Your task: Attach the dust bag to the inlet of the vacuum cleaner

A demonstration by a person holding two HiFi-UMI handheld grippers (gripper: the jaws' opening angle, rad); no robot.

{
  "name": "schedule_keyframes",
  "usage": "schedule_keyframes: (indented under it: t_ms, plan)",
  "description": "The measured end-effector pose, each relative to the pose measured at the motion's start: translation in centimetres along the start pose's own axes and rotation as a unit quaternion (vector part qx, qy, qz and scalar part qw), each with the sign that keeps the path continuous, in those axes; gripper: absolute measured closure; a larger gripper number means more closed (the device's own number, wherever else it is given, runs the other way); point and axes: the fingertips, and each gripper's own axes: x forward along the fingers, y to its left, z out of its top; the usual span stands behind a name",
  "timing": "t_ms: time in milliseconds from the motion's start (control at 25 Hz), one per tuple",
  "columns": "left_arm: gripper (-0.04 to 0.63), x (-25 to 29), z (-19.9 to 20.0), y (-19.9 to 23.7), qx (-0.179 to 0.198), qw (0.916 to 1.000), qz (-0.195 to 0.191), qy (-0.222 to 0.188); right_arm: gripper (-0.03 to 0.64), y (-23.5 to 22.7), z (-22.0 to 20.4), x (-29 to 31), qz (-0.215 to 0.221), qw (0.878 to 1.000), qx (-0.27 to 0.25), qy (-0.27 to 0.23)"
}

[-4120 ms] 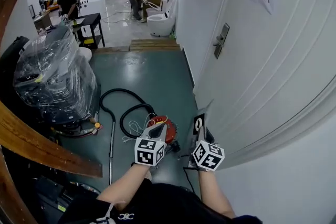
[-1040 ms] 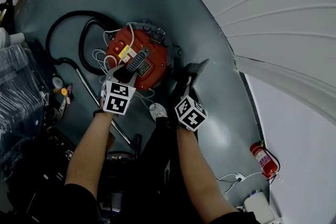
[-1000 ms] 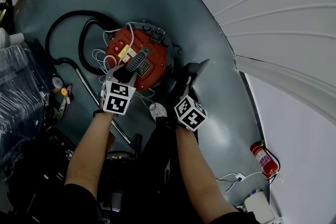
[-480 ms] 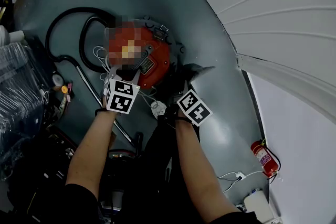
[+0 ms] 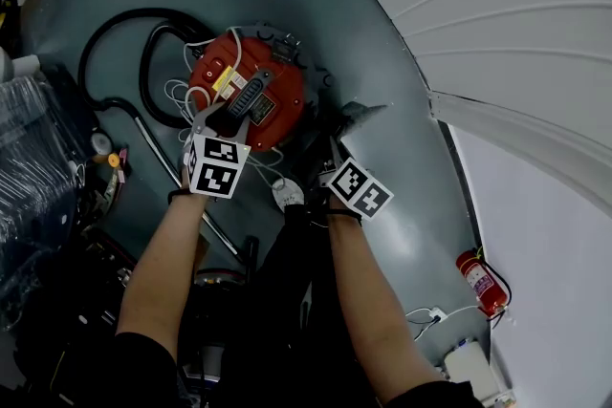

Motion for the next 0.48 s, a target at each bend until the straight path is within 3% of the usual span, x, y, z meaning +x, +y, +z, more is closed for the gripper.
schedule_keyframes:
  t_ms: [160, 480]
  plan:
    - [0.43, 0.2, 0.1, 0.0, 0.002, 1.0, -0.008, -0.004, 0.595, -1.6, -1.3, -0.2, -0.001, 1.0, 0.006, 0.009]
    - [0.43, 0.2, 0.1, 0.0, 0.006, 1.0, -0.002, -0.006, 0.594, 0.1, -1.3, 0.3, -0.024, 0.998, -0.047, 0.027]
